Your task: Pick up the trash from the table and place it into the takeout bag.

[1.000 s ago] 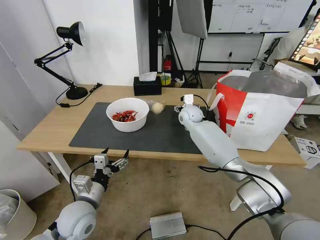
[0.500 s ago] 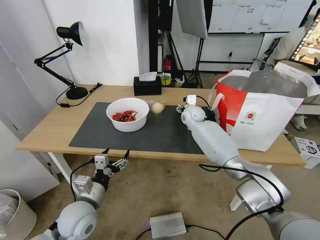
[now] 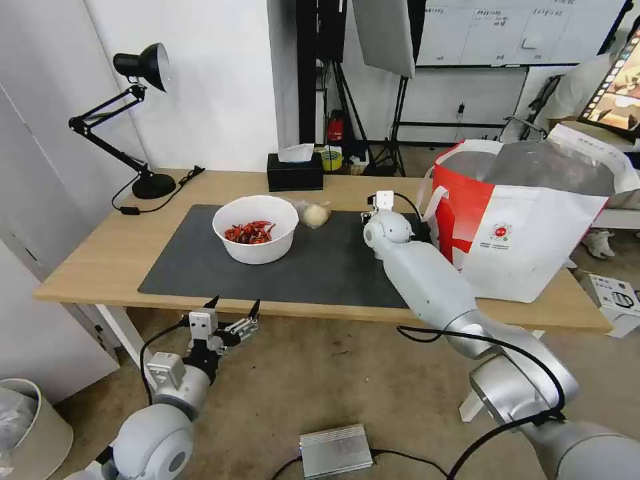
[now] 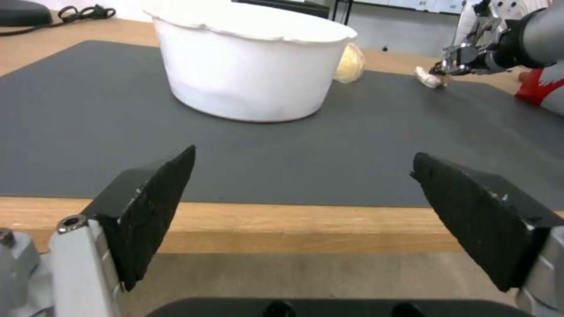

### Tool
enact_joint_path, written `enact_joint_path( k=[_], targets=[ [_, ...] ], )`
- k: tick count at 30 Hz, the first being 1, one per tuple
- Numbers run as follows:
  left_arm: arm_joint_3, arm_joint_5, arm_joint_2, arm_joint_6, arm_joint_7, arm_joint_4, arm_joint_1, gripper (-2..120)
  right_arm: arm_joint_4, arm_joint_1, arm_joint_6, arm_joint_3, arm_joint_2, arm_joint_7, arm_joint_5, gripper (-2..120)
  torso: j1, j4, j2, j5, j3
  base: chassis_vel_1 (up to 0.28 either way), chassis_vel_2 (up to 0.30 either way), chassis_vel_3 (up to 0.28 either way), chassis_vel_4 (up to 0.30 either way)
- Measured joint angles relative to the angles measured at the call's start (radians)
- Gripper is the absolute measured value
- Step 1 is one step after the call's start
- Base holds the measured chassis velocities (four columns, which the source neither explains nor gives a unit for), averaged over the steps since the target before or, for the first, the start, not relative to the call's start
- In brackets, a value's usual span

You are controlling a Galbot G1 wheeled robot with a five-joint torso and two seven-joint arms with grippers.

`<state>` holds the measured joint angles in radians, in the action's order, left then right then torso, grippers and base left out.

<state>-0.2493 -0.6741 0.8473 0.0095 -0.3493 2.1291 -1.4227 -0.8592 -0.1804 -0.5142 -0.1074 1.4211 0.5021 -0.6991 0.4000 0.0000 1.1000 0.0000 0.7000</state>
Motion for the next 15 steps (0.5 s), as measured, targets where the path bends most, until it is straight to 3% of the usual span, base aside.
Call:
enact_joint_path(
  k=[7, 15],
  targets=[
    [0.005, -0.001, 0.001, -0.003, 0.000, -0.003, 0.004, 100, -0.004, 0.001, -0.003, -0.001, -0.001, 0.005, -0.019, 1, 0.000, 0.0000, 0.000, 0.0000, 0.000, 0.000, 0.000, 0.000, 0.000],
    [0.008, -0.003, 0.000, -0.008, 0.000, -0.012, 0.010, 100, -0.027, -0.001, -0.003, 0.003, -0.005, 0.006, -0.023, 0, 0.000, 0.0000, 0.000, 0.0000, 0.000, 0.000, 0.000, 0.000, 0.000]
  ],
)
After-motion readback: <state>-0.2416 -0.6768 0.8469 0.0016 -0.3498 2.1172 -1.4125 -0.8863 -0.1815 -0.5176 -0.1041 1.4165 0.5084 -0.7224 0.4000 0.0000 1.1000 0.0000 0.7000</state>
